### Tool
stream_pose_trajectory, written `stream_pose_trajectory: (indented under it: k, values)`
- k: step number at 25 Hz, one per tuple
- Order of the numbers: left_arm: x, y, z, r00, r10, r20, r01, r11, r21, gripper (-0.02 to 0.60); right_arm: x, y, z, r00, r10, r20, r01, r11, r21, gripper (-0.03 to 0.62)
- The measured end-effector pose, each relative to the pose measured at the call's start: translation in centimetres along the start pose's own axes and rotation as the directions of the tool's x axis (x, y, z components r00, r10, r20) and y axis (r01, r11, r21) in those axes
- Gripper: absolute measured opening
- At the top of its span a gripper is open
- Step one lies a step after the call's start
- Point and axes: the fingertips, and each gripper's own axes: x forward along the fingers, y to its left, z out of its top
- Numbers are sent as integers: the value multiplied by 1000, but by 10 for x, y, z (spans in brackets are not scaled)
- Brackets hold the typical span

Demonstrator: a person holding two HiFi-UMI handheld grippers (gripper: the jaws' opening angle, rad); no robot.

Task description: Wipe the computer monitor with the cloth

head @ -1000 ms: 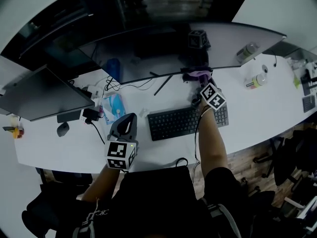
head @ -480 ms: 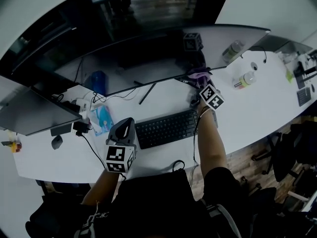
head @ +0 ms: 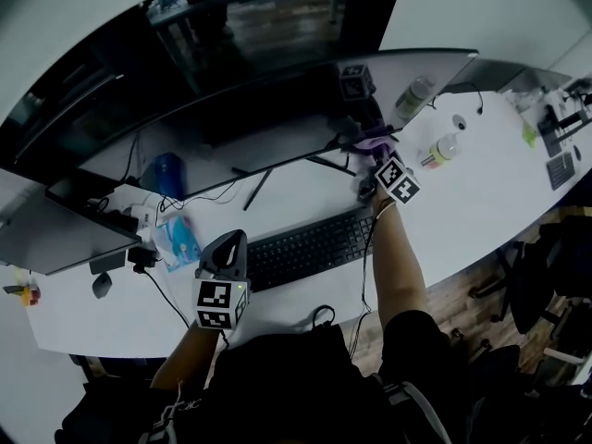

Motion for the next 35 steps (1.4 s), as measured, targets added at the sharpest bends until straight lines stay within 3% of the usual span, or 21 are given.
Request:
stream_pose_trajectory:
  k: [14, 20, 35]
  values:
    - [11, -2, 0, 999, -9, -32, 11, 999, 48, 14, 11, -44, 37, 996, -88, 24, 89, 994, -59, 81]
    - [14, -4, 1, 1000, -10, 12, 10, 1000, 19, 14, 7, -51, 59, 988, -134, 77, 142, 985, -100, 81]
    - [2, -3, 4, 1000, -18, 9, 18, 999, 29, 14, -10, -17, 115, 989, -33, 142, 58, 983, -172, 81]
